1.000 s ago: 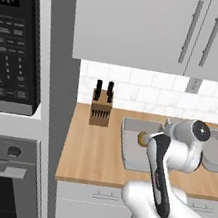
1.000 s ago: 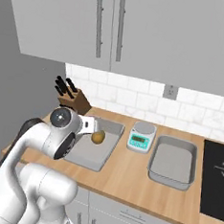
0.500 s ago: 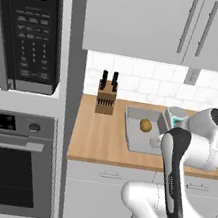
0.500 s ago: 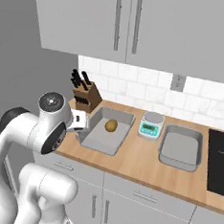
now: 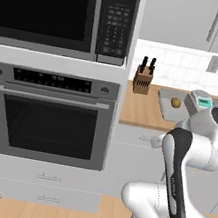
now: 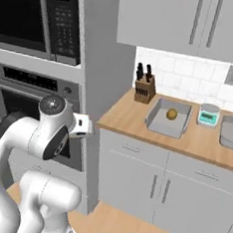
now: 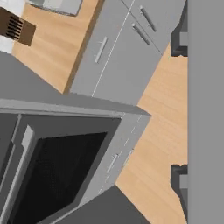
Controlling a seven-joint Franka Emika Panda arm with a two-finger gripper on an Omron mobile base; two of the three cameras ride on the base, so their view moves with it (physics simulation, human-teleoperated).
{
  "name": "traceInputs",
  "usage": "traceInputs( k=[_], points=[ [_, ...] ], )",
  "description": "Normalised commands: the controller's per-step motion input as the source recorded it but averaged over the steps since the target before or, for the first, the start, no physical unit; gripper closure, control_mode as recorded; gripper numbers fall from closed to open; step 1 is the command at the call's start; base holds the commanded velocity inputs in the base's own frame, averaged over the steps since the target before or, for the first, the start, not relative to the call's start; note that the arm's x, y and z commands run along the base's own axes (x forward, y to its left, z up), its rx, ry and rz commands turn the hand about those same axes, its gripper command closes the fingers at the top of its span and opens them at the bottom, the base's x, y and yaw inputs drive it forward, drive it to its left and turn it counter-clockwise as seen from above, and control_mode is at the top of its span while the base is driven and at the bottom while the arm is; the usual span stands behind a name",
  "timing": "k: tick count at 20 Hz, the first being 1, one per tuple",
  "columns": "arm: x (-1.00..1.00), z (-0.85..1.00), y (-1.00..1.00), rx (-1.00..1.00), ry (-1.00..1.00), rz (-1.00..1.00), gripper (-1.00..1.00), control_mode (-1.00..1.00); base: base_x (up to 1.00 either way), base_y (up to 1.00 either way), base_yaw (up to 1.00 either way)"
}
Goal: Place one potato and one chicken drumstick in each tupperware on the nearby counter, to pack two identical lunches.
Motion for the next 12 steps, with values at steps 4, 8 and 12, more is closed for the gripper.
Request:
traceInputs(
  k=[4,8,12],
  points=[
    [0.00,0.00,0.00,0.00,0.00,0.00,-1.00,1.00,-0.63,1.00,0.44],
    [0.00,0.00,0.00,0.00,0.00,0.00,-1.00,1.00,-0.69,1.00,0.28],
    [0.00,0.00,0.00,0.00,0.00,0.00,-1.00,1.00,-0.05,1.00,0.01]
  ],
)
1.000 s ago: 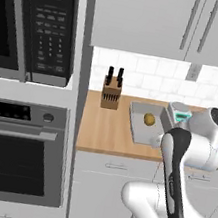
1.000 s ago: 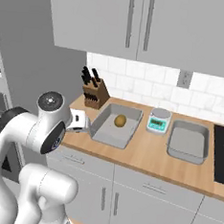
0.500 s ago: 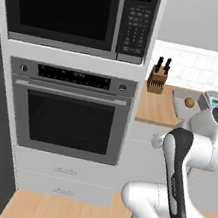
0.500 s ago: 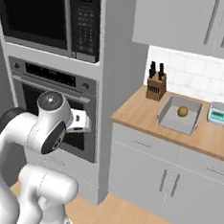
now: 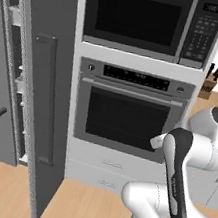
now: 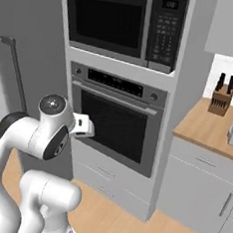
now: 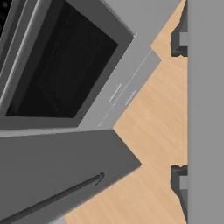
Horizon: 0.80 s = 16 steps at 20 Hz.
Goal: Place one potato and one chicken drumstick in each tupperware on the nearby counter, to pack two identical lunches.
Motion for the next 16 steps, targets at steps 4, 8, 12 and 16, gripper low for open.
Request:
traceInputs(
  k=[4,8,12,16],
  points=[
    [0.00,0.00,0.00,0.00,0.00,0.00,-1.00,1.00,0.00,1.00,-0.32],
    [0.00,0.00,0.00,0.00,0.00,0.00,-1.00,1.00,-0.78,0.81,-0.40],
    [0.00,0.00,0.00,0.00,0.00,0.00,-1.00,1.00,-0.98,0.89,-0.32],
    [0.00,0.00,0.00,0.00,0.00,0.00,-1.00,1.00,-0.17,1.00,-0.21]
  ],
)
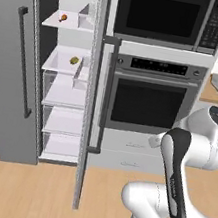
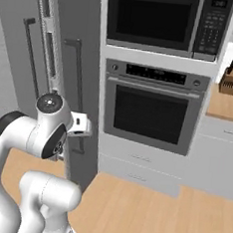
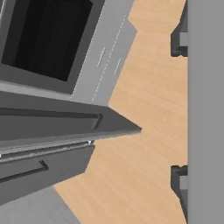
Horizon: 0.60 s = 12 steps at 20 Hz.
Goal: Place one potato and one chicken drumstick in each tupperware on the nearby counter, to pack two identical lunches.
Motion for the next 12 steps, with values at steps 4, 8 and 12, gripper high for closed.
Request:
traceInputs(
  k=[4,8,12],
  points=[
    [0.00,0.00,0.00,0.00,0.00,0.00,-1.00,1.00,0.12,1.00,-0.20],
    [0.00,0.00,0.00,0.00,0.00,0.00,-1.00,1.00,0.13,1.00,-0.20],
    [0.00,0.00,0.00,0.00,0.00,0.00,-1.00,1.00,0.20,1.00,-0.21]
  ],
)
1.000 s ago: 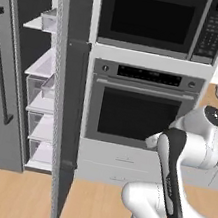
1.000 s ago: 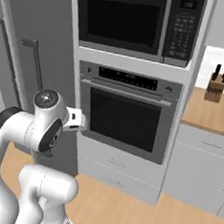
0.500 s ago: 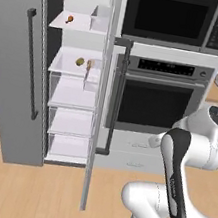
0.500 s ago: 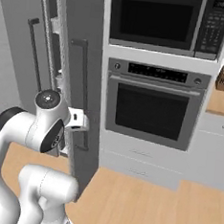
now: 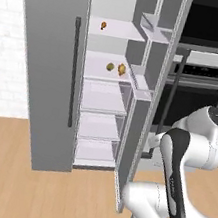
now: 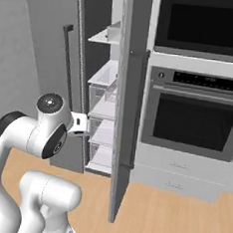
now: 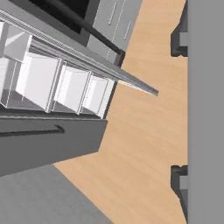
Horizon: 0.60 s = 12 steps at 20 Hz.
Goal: Place one potato and one chicken drumstick in each tupperware on the nearby counter, to pack two identical lunches.
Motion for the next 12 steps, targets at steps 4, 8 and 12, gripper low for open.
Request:
traceInputs(
  k=[4,8,12],
  points=[
    [0.00,0.00,0.00,0.00,0.00,0.00,-1.00,1.00,0.58,1.00,-0.20],
    [0.00,0.00,0.00,0.00,0.00,0.00,-1.00,1.00,0.78,0.94,-0.21],
    [0.00,0.00,0.00,0.00,0.00,0.00,-1.00,1.00,0.76,0.14,-0.25]
  ],
)
